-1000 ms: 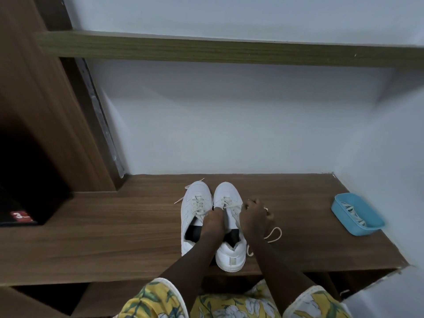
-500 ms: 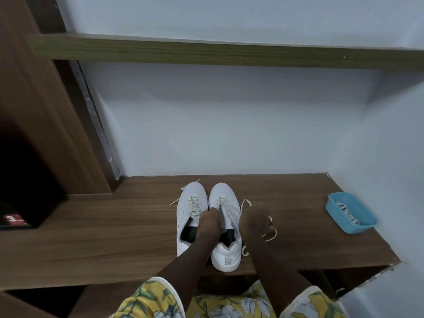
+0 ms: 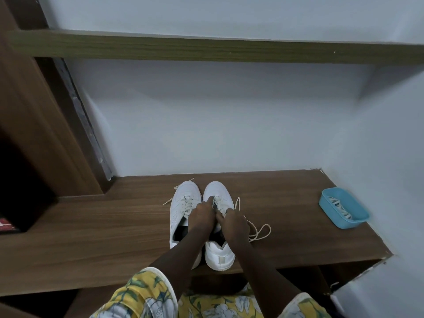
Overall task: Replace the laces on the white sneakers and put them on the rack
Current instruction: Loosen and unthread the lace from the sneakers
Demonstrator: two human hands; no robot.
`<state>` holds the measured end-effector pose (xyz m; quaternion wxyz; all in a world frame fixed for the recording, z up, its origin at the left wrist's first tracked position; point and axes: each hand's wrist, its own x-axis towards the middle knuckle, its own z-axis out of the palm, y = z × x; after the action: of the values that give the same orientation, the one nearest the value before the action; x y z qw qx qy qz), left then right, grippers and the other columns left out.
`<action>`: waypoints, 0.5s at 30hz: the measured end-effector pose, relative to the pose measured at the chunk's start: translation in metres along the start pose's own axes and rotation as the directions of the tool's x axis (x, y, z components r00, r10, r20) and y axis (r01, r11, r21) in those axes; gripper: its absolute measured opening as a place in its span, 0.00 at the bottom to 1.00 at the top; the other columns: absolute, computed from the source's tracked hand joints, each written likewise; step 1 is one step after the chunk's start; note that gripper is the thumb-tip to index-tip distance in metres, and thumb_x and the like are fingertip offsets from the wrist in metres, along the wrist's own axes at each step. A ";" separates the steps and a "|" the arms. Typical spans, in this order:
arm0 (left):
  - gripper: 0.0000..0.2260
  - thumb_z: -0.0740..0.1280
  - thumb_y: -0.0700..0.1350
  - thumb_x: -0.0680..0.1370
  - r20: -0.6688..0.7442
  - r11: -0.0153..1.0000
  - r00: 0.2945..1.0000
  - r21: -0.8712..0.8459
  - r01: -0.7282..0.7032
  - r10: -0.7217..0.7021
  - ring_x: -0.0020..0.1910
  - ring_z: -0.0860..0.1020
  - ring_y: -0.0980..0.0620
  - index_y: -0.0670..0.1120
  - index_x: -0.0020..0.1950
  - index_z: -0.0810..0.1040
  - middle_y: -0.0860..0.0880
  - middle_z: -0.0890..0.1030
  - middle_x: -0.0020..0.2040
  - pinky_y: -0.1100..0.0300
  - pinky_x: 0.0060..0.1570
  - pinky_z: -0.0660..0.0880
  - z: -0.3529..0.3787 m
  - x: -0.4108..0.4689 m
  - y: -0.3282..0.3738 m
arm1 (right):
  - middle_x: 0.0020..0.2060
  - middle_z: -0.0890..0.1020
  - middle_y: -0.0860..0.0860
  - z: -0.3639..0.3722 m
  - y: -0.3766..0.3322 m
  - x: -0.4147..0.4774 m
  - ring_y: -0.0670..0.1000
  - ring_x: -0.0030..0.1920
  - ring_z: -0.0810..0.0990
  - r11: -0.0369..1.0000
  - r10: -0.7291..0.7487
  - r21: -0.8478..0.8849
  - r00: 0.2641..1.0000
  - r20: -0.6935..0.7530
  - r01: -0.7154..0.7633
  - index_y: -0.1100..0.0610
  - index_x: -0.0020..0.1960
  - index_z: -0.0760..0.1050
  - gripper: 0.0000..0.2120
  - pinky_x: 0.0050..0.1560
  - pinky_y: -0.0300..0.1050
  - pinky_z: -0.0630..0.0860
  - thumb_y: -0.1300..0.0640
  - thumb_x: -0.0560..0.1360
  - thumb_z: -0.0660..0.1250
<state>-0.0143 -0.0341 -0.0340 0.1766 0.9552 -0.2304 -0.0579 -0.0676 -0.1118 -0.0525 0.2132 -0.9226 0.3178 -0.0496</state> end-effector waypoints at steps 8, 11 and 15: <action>0.16 0.57 0.41 0.80 0.028 0.982 0.991 0.135 -0.131 0.128 0.53 0.78 0.43 0.45 0.68 0.69 0.45 0.74 0.61 0.53 0.46 0.75 0.001 0.009 0.002 | 0.50 0.80 0.59 0.002 0.004 0.008 0.59 0.53 0.79 0.995 -0.030 0.092 0.996 0.082 0.022 0.64 0.54 0.74 0.20 0.50 0.48 0.73 0.48 0.81 0.53; 0.10 0.59 0.40 0.78 0.095 0.960 0.977 0.193 -0.205 0.189 0.50 0.79 0.43 0.43 0.57 0.73 0.44 0.77 0.55 0.55 0.40 0.71 0.000 0.012 0.003 | 0.53 0.79 0.60 0.002 0.005 0.010 0.59 0.54 0.78 0.990 -0.030 0.139 0.993 0.111 0.015 0.65 0.55 0.72 0.17 0.51 0.48 0.72 0.51 0.80 0.55; 0.09 0.59 0.40 0.77 0.124 0.968 0.978 0.172 -0.185 0.165 0.50 0.79 0.42 0.41 0.54 0.75 0.42 0.79 0.52 0.55 0.43 0.73 -0.002 0.020 0.003 | 0.60 0.75 0.59 0.005 0.012 0.012 0.59 0.59 0.75 0.990 -0.108 0.108 0.976 0.191 0.089 0.64 0.62 0.68 0.20 0.55 0.47 0.71 0.54 0.76 0.63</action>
<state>0.0028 -0.0454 -0.0314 0.0798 0.9387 -0.3274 -0.0724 -0.0637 -0.1258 -0.0626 0.2862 -0.9259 0.2461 0.0155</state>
